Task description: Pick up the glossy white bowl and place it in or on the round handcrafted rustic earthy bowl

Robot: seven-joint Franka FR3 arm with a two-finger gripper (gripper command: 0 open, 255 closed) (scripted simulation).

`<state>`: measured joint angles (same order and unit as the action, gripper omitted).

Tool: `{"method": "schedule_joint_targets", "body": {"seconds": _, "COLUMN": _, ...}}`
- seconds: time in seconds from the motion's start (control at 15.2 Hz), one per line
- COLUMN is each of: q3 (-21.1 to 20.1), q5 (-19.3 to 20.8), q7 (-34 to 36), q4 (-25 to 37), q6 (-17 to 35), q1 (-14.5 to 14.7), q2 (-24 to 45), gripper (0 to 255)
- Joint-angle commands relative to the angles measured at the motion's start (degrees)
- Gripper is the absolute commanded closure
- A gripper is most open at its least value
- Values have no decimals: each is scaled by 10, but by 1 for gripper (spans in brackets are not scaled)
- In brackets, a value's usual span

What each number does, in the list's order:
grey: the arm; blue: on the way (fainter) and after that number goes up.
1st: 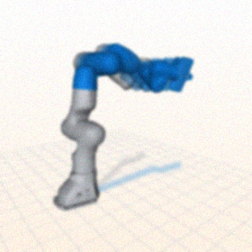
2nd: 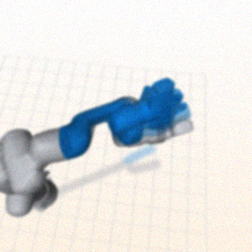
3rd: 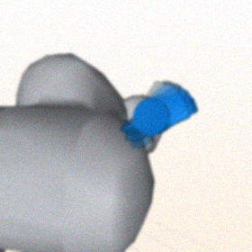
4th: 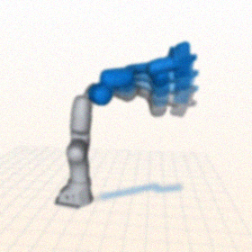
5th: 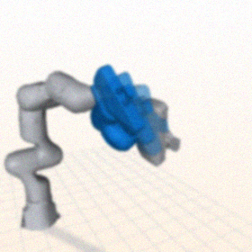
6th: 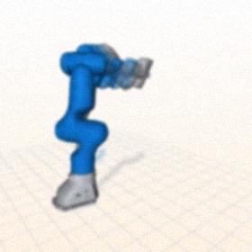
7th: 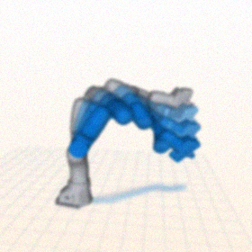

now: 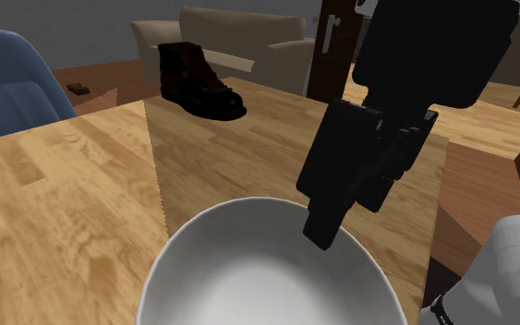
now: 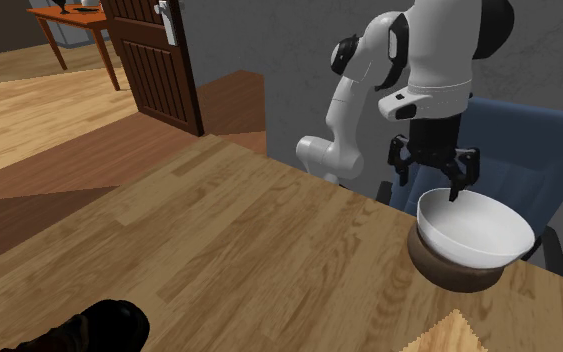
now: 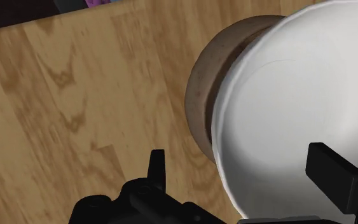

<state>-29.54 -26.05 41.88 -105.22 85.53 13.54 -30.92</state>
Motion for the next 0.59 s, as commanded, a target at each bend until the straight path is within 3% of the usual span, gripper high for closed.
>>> {"method": "schedule_joint_targets", "body": {"seconds": 0.0, "q3": 7, "q5": 7, "q7": 7, "q4": 46, "q6": -33, "q1": -4, "q2": 14, "gripper": 0}}
{"method": "schedule_joint_targets", "body": {"seconds": 0.53, "q3": 9, "q5": 10, "q7": 10, "q4": 67, "q6": -48, "q1": -5, "q2": 21, "gripper": 0}}
